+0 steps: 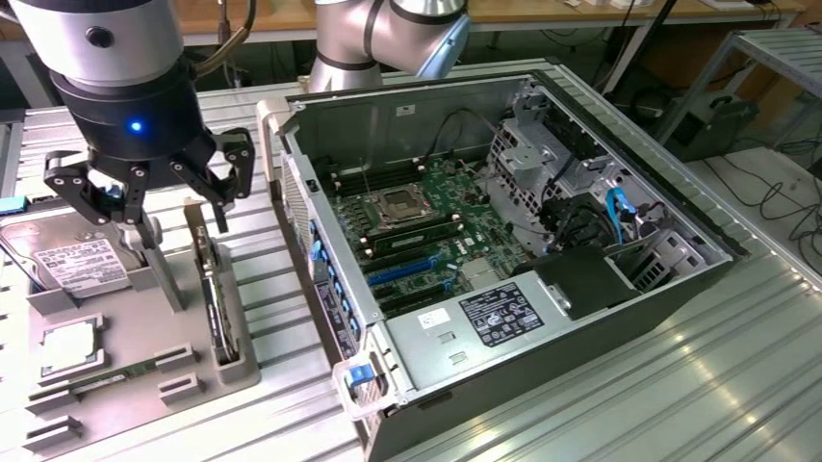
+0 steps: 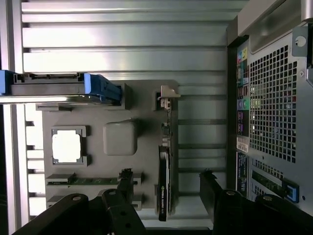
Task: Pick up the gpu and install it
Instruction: 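Pick up the gpu and move the gpu toward the slot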
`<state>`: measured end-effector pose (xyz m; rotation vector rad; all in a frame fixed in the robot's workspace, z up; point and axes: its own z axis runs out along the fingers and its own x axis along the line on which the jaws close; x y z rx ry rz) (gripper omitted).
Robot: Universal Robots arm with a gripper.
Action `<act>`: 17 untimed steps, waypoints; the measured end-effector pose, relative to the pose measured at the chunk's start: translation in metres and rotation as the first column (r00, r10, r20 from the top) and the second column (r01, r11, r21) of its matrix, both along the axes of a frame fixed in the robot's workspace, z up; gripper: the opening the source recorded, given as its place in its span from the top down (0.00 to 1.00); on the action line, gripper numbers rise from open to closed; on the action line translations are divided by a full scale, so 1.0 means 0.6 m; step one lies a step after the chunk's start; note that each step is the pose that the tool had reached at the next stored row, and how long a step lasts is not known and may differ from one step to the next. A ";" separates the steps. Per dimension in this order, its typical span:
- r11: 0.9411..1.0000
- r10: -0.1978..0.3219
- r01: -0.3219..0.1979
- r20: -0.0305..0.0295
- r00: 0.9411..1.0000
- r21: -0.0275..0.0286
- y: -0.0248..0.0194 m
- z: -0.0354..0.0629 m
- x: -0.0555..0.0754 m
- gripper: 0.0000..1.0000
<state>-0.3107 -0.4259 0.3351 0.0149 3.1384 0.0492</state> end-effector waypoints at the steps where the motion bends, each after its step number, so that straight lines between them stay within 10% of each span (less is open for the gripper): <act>1: 1.000 0.001 -0.001 0.000 1.000 0.000 -0.0001 -0.002 0.000 0.34; 8: 1.000 0.022 -0.022 -0.001 1.000 -0.005 -0.0047 -0.016 0.000 0.34; 12: 0.999 0.036 -0.036 -0.003 0.999 -0.037 -0.0048 -0.019 0.000 0.34; 17: 0.999 0.037 -0.037 -0.003 0.999 -0.038 -0.0048 -0.031 0.000 0.34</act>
